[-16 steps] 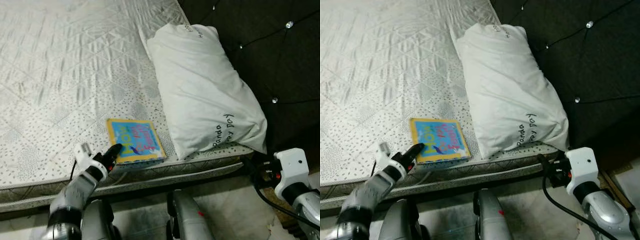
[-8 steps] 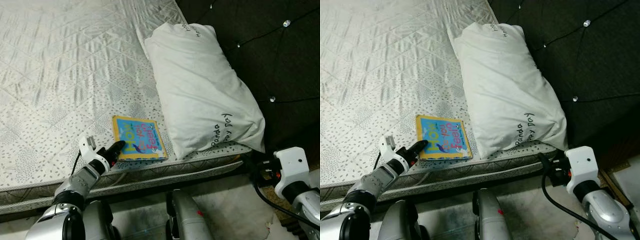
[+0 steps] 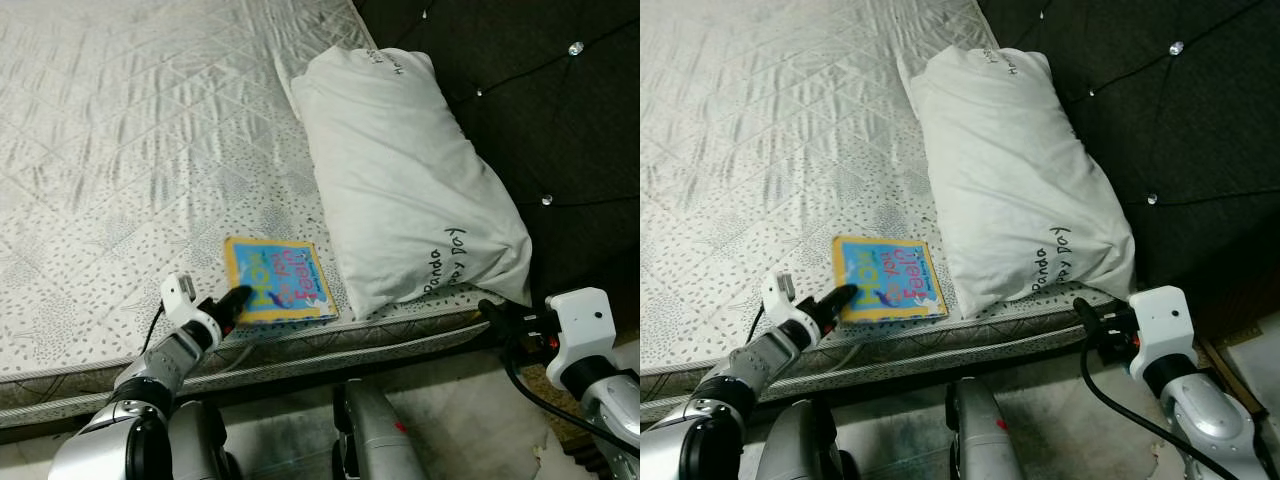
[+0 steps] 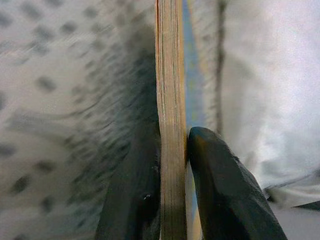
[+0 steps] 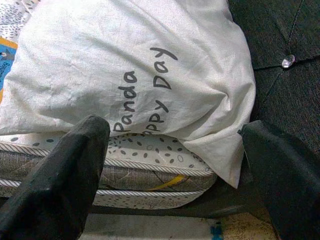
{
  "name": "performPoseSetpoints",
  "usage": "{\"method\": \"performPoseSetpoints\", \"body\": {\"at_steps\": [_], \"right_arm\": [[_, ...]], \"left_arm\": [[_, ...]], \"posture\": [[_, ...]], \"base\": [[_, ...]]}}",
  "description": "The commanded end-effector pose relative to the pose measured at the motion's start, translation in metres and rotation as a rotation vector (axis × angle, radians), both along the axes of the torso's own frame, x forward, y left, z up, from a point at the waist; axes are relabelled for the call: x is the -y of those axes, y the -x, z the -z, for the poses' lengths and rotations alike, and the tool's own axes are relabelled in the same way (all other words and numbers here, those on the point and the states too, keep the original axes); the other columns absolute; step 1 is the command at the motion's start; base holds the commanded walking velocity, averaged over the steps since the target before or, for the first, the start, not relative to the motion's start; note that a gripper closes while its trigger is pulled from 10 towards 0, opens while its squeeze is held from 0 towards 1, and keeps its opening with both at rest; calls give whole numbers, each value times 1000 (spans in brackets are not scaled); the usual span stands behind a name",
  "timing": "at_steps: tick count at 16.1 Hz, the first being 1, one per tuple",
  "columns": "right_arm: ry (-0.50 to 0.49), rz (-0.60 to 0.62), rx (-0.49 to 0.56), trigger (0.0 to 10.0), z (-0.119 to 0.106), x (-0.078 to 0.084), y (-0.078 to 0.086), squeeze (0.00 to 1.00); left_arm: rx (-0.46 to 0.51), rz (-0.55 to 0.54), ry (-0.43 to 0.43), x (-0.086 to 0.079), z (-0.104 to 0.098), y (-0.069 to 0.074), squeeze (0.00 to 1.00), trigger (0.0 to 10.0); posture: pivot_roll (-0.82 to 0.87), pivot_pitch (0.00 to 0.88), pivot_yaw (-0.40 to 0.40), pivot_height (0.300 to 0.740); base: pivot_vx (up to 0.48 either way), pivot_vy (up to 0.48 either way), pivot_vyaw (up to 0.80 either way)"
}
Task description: Clean up the room
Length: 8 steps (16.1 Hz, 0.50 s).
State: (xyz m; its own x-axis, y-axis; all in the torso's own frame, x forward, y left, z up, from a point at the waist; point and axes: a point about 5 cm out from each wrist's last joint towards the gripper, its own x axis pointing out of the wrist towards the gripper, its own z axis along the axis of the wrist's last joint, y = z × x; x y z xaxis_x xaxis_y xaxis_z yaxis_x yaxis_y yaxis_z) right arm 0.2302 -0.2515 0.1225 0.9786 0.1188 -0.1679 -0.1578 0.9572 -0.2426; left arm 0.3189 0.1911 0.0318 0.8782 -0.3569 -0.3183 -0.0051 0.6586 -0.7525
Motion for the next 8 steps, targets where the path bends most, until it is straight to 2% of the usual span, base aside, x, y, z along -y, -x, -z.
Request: {"method": "performPoseSetpoints", "body": {"at_steps": [1,8], "right_arm": [[5,13,-8,10000,2,2,1,0],[8,14,-4,10000,3,2,0,0]], "left_arm": [[-41,-3,-22,-2,7,6,1000,10000],[-109,-65,-107,-24,11,11,1000,10000]], "posture": [[-415,228,-94,613],[-413,224,-93,613]], "base": [[0,0,0],[0,0,0]]}}
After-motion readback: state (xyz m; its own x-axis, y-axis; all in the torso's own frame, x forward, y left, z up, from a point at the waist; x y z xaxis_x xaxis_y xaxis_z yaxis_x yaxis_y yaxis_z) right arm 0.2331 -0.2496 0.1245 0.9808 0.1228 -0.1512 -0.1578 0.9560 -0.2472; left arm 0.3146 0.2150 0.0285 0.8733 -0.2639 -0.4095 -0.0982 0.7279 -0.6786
